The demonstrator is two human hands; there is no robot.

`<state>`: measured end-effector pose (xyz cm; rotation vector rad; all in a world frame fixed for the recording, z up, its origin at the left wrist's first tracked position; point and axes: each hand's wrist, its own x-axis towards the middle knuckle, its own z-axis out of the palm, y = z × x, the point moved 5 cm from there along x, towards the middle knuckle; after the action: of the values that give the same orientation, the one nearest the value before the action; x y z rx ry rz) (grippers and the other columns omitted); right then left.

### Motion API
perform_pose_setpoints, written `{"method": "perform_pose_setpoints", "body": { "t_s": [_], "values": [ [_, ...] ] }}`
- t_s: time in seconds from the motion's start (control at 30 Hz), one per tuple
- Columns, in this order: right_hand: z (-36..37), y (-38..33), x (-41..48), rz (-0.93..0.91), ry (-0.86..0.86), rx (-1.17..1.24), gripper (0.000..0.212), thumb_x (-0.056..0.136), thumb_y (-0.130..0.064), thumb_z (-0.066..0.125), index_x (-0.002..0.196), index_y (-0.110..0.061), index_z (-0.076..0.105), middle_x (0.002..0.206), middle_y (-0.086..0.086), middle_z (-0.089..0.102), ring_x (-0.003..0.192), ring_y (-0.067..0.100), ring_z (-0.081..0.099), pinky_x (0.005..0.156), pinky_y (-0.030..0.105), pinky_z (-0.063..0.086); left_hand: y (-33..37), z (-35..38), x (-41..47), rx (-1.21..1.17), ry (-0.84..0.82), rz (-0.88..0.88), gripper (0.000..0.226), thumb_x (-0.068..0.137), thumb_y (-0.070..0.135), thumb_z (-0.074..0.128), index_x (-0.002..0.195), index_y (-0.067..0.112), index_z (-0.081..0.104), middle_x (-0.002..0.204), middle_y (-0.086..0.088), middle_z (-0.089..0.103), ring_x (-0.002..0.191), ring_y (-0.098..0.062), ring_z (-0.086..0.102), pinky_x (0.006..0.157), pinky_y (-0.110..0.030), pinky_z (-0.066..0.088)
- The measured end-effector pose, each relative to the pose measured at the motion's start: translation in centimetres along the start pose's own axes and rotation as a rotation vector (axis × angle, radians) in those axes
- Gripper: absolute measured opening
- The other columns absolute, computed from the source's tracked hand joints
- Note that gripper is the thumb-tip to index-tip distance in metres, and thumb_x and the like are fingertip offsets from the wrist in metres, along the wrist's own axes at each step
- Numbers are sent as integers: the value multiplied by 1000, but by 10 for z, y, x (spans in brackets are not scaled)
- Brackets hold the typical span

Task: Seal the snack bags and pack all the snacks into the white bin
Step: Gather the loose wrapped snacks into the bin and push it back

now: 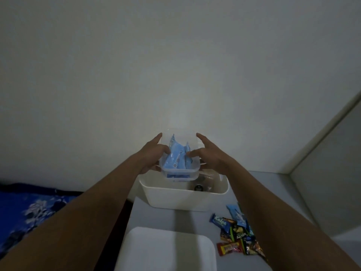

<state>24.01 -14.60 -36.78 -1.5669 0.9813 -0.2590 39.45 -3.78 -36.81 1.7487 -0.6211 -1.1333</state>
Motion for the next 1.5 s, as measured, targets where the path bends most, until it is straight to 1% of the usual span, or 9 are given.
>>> {"method": "perform_pose_setpoints", "body": {
  "t_s": [0.17,0.37,0.53,0.7,0.97,1.13,1.23,1.37,1.5],
  "values": [
    [16,20,41,54,45,-35,87,85,-13,74,152,-35,23,147,8,45,117,30,58,93,46,56,-26,-12,50,27,-31,-113,84,86,8,58,151,46,19,144,-4,47,110,-29,60,81,-41,58],
    [28,56,68,139,32,-23,88,83,-12,76,151,-35,25,143,7,49,115,28,59,88,43,58,-62,-11,85,40,-66,-206,90,86,-1,56,152,44,15,145,-4,44,115,-30,56,91,-46,54],
    [45,77,84,195,-2,-35,96,73,-16,84,145,-44,28,133,5,56,111,29,62,83,50,60,-86,-12,101,49,-31,-252,87,86,-2,49,152,44,15,150,-7,38,118,-32,52,83,-42,54],
    [54,93,92,224,-21,-63,88,83,-2,74,150,-27,22,119,0,47,103,22,53,64,31,57,-95,-4,114,210,34,-196,84,89,-6,46,155,36,15,151,-15,35,103,-28,48,73,-34,48],
    [72,112,112,191,-15,-132,82,82,-7,73,146,-23,25,137,4,49,124,26,51,99,48,52,-114,0,137,209,80,-153,81,88,-10,41,154,34,23,130,-24,53,71,-18,52,50,-21,45],
    [76,150,145,124,-14,-196,91,69,-22,77,145,-25,27,135,4,53,121,25,56,100,48,52,-117,5,138,267,121,-162,81,89,-3,44,154,35,17,122,-21,57,99,-37,61,81,-38,53],
    [73,132,141,87,-26,-268,81,68,-20,74,141,-21,36,128,3,56,117,22,57,102,46,50,-109,8,133,328,152,-160,78,89,4,48,154,32,17,130,-16,56,106,-36,61,88,-37,53],
    [65,73,100,88,-33,-406,57,87,-11,67,139,-16,43,131,9,57,116,25,57,100,36,49,-81,11,117,487,170,-77,65,90,8,53,150,15,29,139,-13,52,119,-33,55,97,-36,46],
    [48,38,65,58,24,-574,47,97,-22,58,142,-12,46,143,9,53,129,27,51,101,31,41,-48,15,94,692,148,70,60,91,13,58,147,8,36,145,-14,49,131,-31,48,107,-34,39]
  ]
}}
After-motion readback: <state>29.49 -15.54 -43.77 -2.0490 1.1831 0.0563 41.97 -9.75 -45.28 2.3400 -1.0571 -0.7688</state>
